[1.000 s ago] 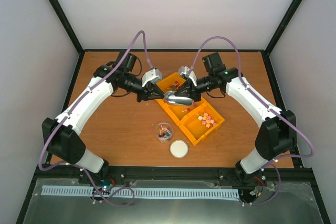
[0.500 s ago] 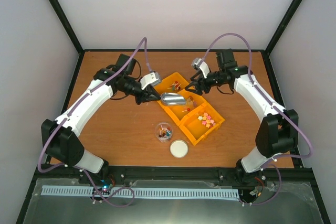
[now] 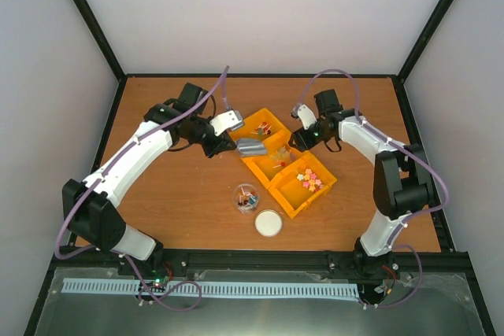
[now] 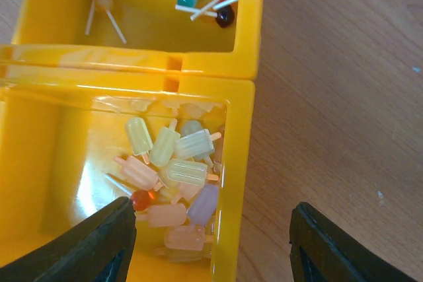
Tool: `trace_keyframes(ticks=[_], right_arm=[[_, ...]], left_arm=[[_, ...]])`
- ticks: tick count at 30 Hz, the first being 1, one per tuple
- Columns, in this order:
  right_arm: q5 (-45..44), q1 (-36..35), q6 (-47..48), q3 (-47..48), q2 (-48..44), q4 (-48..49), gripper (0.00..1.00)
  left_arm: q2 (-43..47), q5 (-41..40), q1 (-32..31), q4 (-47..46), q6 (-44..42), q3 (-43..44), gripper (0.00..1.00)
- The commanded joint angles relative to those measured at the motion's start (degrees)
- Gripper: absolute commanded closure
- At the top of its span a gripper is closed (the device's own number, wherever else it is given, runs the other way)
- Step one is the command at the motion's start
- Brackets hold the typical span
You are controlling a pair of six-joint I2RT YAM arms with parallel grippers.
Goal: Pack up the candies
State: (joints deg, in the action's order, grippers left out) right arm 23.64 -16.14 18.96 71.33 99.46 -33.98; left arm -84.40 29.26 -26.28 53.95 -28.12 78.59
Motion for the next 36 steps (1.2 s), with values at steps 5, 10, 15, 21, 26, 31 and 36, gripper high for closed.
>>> trace_keyframes(ticks=[5, 10, 15, 21, 26, 31, 36], right_arm=[[-9.6, -3.1, -3.3, -1.0, 3.9, 5.8, 0.41], [-12.3, -3.1, -5.8, -0.2, 5.7, 7.6, 0.59], [-13.1, -3.1, -7.9, 0.7, 6.6, 8.3, 0.73], [-15.5, -3.0, -9.0, 0.2, 5.5, 10.3, 0.97], [-16.0, -3.0, -9.9, -0.7, 5.1, 12.1, 0.97], [-13.8, -2.9, -10.4, -1.1, 5.0, 12.7, 0.97], [-13.4, -2.9, -11.1, -1.8, 4.5, 13.4, 0.97]], left_arm=[[0.3, -3.0, -1.4, -1.8, 2.6, 0.6, 0.99], [0.0, -5.6, -3.0, -3.5, 4.6, -0.3, 0.99], [-0.2, -6.1, -5.1, -3.9, 5.3, -0.8, 0.99], [-1.7, -11.2, -6.5, -6.7, 7.6, -1.3, 0.99], [-5.0, -14.2, -8.3, -7.1, 8.0, 1.4, 0.99], [-10.9, -16.8, -9.5, -3.8, 5.9, 6.2, 0.99], [-14.7, -20.8, -11.7, -0.9, 5.1, 10.2, 0.99]])
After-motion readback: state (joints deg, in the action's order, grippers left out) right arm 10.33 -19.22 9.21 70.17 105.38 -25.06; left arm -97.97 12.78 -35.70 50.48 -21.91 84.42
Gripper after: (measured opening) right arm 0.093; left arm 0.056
